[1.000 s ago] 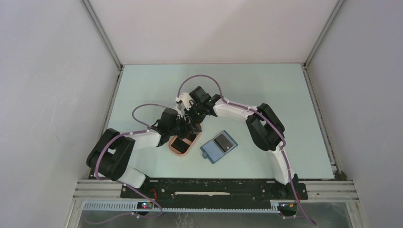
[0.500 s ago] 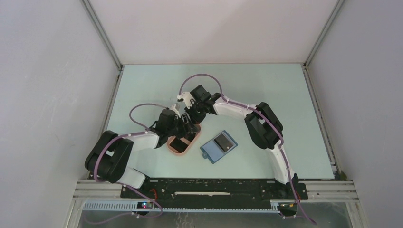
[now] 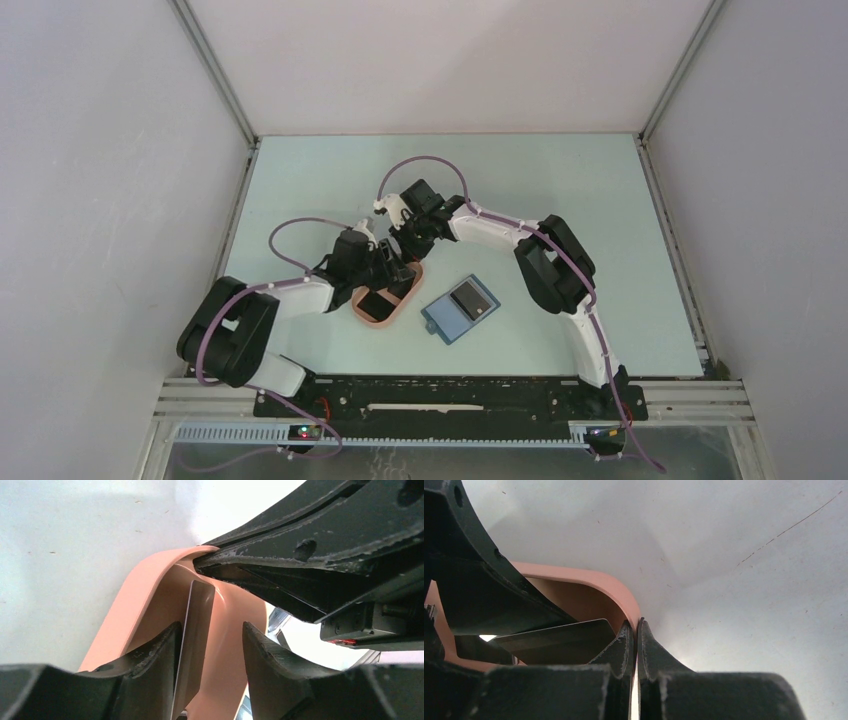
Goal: Put the credit cards into the card holder
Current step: Pick up the credit card from the storage box.
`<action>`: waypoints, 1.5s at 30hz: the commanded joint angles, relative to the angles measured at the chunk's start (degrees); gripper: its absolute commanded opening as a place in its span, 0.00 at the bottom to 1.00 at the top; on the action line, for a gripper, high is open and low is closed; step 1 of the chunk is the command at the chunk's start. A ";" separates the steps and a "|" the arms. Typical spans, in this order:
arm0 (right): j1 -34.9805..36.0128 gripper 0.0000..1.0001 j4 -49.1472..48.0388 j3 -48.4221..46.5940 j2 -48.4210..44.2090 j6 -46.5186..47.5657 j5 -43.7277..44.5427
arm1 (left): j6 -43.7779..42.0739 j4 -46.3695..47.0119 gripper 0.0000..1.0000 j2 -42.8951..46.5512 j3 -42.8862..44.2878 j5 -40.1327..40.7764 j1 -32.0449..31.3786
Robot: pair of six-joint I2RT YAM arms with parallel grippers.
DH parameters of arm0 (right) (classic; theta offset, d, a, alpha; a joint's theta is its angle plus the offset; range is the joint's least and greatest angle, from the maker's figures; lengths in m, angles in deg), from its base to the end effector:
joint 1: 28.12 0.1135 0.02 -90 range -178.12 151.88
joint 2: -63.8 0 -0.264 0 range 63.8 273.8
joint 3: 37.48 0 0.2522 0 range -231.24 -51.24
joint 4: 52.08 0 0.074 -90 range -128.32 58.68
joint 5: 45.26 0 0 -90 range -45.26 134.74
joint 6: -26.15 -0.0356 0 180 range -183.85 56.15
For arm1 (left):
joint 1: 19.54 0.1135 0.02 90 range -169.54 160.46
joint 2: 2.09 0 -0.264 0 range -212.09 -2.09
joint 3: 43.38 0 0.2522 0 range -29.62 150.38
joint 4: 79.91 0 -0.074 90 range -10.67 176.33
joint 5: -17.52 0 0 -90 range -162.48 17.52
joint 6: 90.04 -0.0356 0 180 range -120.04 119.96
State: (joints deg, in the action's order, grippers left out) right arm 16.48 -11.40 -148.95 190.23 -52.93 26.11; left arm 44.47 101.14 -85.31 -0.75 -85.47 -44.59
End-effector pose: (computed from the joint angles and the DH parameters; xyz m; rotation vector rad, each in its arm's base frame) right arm 0.3347 0.3460 0.1719 -1.3216 2.2291 0.6381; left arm 0.2359 -0.1191 0.1424 -0.2785 2.3857 -0.8689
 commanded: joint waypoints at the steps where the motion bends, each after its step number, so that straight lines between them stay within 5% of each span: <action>1: -0.30 0.00 2.35 -2.22 -0.44 -1.61 -4.22 | -2.33 -6.04 0.51 -0.41 -1.39 4.91 1.29; 11: -0.21 0.00 2.39 -2.18 -0.54 -1.52 -4.39 | -2.53 -5.31 0.07 -0.14 -1.55 3.95 1.50; 14: -0.22 0.00 2.56 -2.35 -0.71 -1.28 -4.42 | -3.15 -5.40 0.00 1.38 -1.76 3.94 1.50; 21: -1.12 0.09 2.60 -3.06 -2.31 -0.65 -2.94 | -6.52 -6.41 0.00 8.20 -2.58 5.42 1.50; 29: -2.68 0.46 3.86 -3.79 -4.84 0.68 -4.37 | -9.50 -6.64 0.00 18.43 -4.68 4.52 1.46; 40: -7.84 0.49 7.47 0.75 -21.75 6.68 -11.75 | -11.29 1.06 0.00 36.98 -9.68 -5.81 1.02; 45: -9.97 0.50 9.05 7.52 -34.03 11.44 -14.24 | -11.03 6.68 0.00 42.21 -10.14 -6.66 -3.87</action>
State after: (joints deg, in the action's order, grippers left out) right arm 7.72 -4.21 -145.98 166.43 -46.86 15.73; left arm 34.48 99.74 -46.19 -9.78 -89.10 -44.86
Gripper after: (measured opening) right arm 0.499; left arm 0.008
